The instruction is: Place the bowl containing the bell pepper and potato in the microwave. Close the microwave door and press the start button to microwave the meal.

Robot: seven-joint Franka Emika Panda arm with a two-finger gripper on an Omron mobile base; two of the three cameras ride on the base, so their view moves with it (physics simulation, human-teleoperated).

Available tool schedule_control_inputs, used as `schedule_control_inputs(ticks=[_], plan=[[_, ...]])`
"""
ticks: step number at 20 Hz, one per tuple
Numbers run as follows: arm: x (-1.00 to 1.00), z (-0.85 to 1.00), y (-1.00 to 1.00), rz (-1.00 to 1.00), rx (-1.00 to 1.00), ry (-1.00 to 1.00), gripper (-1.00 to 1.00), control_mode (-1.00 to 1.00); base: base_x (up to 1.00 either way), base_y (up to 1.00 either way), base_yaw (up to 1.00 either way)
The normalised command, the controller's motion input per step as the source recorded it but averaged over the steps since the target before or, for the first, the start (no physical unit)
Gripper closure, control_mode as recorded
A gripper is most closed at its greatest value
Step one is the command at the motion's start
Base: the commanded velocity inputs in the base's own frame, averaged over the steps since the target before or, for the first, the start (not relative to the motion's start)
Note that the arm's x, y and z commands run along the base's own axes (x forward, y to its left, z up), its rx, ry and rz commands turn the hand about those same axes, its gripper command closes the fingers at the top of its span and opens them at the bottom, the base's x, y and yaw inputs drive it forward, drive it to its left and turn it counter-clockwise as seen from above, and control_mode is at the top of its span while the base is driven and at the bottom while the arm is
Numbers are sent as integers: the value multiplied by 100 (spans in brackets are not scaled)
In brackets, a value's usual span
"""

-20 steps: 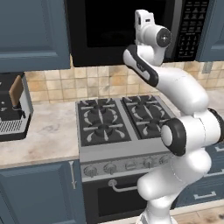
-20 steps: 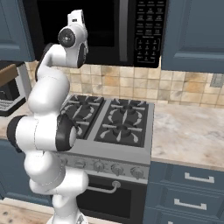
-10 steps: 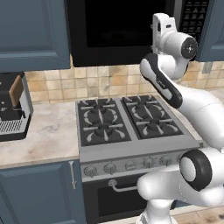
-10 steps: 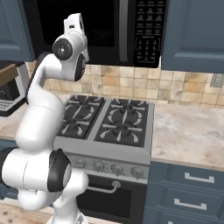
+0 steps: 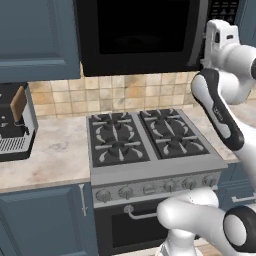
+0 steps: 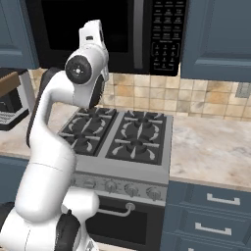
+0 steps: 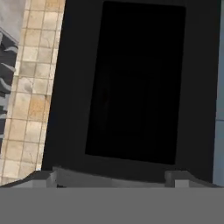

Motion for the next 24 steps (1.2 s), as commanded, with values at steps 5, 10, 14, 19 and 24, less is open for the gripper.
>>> schedule_control_inputs(ticks=[5,10,14,19,24], plan=[[-69,-12,-69,0,11,6,-100,-100,0,0,0],[-44,-17,-54,0,20,6,-100,-100,0,0,0],[-18,-20,-29,0,23,1,-100,-100,0,0,0],[-9,-27,-7,0,25,0,-100,-100,0,0,0],[-7,-24,0,0,6,0,-100,-100,0,0,0]])
